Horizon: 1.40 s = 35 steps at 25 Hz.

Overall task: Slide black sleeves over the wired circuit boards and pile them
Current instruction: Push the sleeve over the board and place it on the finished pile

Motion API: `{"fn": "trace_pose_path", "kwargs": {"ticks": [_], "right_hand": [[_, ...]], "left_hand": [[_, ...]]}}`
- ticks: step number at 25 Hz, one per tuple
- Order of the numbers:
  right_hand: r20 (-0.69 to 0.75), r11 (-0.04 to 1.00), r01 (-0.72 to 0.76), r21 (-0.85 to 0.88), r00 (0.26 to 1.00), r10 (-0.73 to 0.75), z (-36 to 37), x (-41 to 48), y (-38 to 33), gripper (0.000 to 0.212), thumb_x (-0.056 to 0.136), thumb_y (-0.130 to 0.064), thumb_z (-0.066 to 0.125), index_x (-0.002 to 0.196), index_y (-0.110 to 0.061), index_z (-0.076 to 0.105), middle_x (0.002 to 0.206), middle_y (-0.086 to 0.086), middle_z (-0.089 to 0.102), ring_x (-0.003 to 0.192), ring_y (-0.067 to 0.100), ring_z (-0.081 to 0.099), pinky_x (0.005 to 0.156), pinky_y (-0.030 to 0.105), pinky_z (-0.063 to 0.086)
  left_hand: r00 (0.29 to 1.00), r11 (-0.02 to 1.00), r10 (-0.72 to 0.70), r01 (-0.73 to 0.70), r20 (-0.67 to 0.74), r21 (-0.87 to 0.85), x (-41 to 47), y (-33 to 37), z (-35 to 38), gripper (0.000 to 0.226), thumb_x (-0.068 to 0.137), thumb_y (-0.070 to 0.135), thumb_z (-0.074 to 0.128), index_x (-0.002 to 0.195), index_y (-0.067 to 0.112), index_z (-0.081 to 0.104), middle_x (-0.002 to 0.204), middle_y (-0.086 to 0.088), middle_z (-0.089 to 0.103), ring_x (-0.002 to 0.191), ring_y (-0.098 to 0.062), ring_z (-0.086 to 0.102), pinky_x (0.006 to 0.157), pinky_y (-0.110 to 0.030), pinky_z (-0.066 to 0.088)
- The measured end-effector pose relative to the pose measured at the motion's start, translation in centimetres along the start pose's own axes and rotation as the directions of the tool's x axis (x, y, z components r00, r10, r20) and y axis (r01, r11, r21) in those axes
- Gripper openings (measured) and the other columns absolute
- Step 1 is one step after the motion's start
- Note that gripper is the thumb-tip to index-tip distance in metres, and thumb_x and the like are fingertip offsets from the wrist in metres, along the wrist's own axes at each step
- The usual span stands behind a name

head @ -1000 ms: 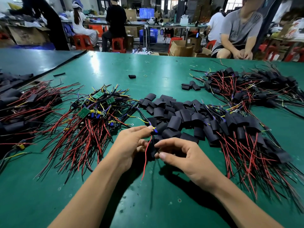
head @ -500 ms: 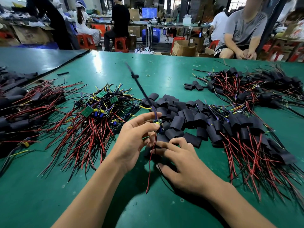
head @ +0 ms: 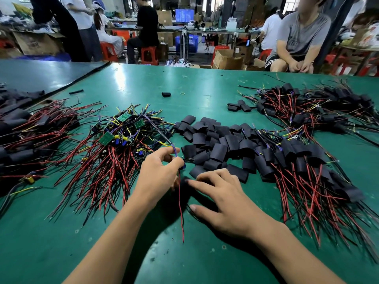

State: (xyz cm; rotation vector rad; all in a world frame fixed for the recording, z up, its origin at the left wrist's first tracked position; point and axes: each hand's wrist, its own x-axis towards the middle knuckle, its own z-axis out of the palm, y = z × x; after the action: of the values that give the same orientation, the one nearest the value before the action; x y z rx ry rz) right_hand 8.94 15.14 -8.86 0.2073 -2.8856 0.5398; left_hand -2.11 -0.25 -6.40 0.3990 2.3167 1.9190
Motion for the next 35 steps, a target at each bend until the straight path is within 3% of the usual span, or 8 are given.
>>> {"fn": "trace_pose_path", "kwargs": {"ticks": [5, 9, 16, 20, 24, 27, 30, 35], "right_hand": [[-0.068, 0.998, -0.046, 0.041, 0.996, 0.048, 0.1, 0.0, 0.1, 0.043, 0.081, -0.067, 0.051, 0.107, -0.036, 0.064, 0.125, -0.020, 0.053, 0.122, 0.008, 0.035, 0.101, 0.031, 0.028], [-0.008, 0.973, -0.108, 0.205, 0.994, 0.112, -0.2, 0.1, 0.2, 0.030, 0.074, -0.061, 0.058, 0.091, -0.037, 0.054, 0.118, -0.017, 0.056, 0.118, 0.004, 0.037, 0.099, 0.022, 0.024], [-0.129, 0.948, -0.137, 0.286, 0.975, 0.180, -2.0, -0.6, 1.3, 0.036, 0.085, -0.032, 0.076, 0.118, -0.023, 0.067, 0.113, -0.010, 0.064, 0.109, 0.007, 0.055, 0.099, 0.024, 0.040], [-0.238, 0.814, -0.210, 0.542, 0.890, 0.389, -3.8, -0.8, 2.6, 0.038, 0.085, -0.016, 0.078, 0.122, -0.019, 0.069, 0.115, -0.004, 0.064, 0.109, 0.006, 0.062, 0.101, 0.021, 0.043], [-0.160, 0.570, -0.178, 0.802, 0.856, 0.492, -3.9, -0.6, 3.2, 0.033, 0.090, -0.011, 0.070, 0.120, -0.024, 0.069, 0.113, -0.004, 0.072, 0.101, 0.010, 0.068, 0.089, 0.026, 0.052], [-0.118, 0.381, -0.120, 0.917, 0.829, 0.546, -3.9, -0.4, 3.6, 0.025, 0.092, -0.009, 0.065, 0.108, -0.026, 0.075, 0.088, -0.011, 0.074, 0.070, 0.003, 0.061, 0.065, 0.017, 0.050], [-0.034, 0.150, -0.077, 0.986, 0.781, 0.624, -4.0, -0.1, 4.1, 0.023, 0.089, -0.012, 0.066, 0.108, -0.021, 0.075, 0.093, -0.004, 0.073, 0.066, 0.010, 0.056, 0.060, 0.022, 0.050], [-0.080, 0.295, -0.130, 0.947, 0.793, 0.604, -4.1, -0.5, 4.0, 0.028, 0.095, -0.009, 0.062, 0.098, -0.031, 0.078, 0.076, -0.013, 0.070, 0.062, 0.001, 0.057, 0.053, 0.013, 0.044]], "left_hand": [[0.991, 0.943, 0.127, -0.111, -0.031, 0.314, -0.5, -0.4, 1.1, 0.022, 0.085, 0.015, 0.066, 0.104, 0.025, 0.065, 0.086, 0.002, 0.066, 0.064, -0.015, 0.059, 0.061, -0.011, 0.042], [0.997, 0.999, 0.012, -0.016, 0.080, 0.043, -0.5, -0.7, 2.0, 0.022, 0.089, 0.009, 0.063, 0.107, 0.021, 0.064, 0.075, 0.001, 0.062, 0.050, -0.016, 0.053, 0.053, -0.028, 0.044], [0.996, 0.912, -0.078, 0.092, 0.052, -0.399, -0.2, 0.6, 1.1, 0.012, 0.088, 0.003, 0.068, 0.096, 0.010, 0.062, 0.071, 0.003, 0.060, 0.050, -0.008, 0.050, 0.044, -0.018, 0.037], [0.980, 0.765, -0.062, 0.168, 0.188, -0.622, -0.6, 2.2, 0.2, 0.027, 0.074, 0.002, 0.073, 0.095, 0.011, 0.058, 0.072, -0.001, 0.059, 0.053, -0.012, 0.055, 0.049, -0.019, 0.045], [0.955, 0.738, -0.028, 0.219, 0.295, -0.638, -1.3, 3.0, 0.5, 0.041, 0.067, 0.008, 0.075, 0.107, 0.007, 0.070, 0.075, -0.005, 0.061, 0.056, -0.015, 0.056, 0.051, -0.020, 0.047], [0.980, 0.742, -0.015, 0.143, 0.197, -0.655, -1.1, 3.1, 0.3, 0.026, 0.071, 0.011, 0.073, 0.096, 0.006, 0.071, 0.072, -0.009, 0.066, 0.060, -0.018, 0.064, 0.057, -0.022, 0.054], [0.994, 0.708, -0.071, 0.107, 0.080, -0.698, -0.3, 2.8, -0.3, 0.018, 0.077, 0.011, 0.069, 0.094, 0.006, 0.065, 0.080, -0.012, 0.070, 0.067, -0.021, 0.070, 0.066, -0.026, 0.059], [0.988, 0.693, -0.149, 0.069, -0.049, -0.718, 0.4, 2.1, -0.7, 0.002, 0.093, 0.006, 0.061, 0.093, 0.008, 0.061, 0.079, -0.013, 0.071, 0.075, -0.024, 0.073, 0.074, -0.028, 0.061]]}}
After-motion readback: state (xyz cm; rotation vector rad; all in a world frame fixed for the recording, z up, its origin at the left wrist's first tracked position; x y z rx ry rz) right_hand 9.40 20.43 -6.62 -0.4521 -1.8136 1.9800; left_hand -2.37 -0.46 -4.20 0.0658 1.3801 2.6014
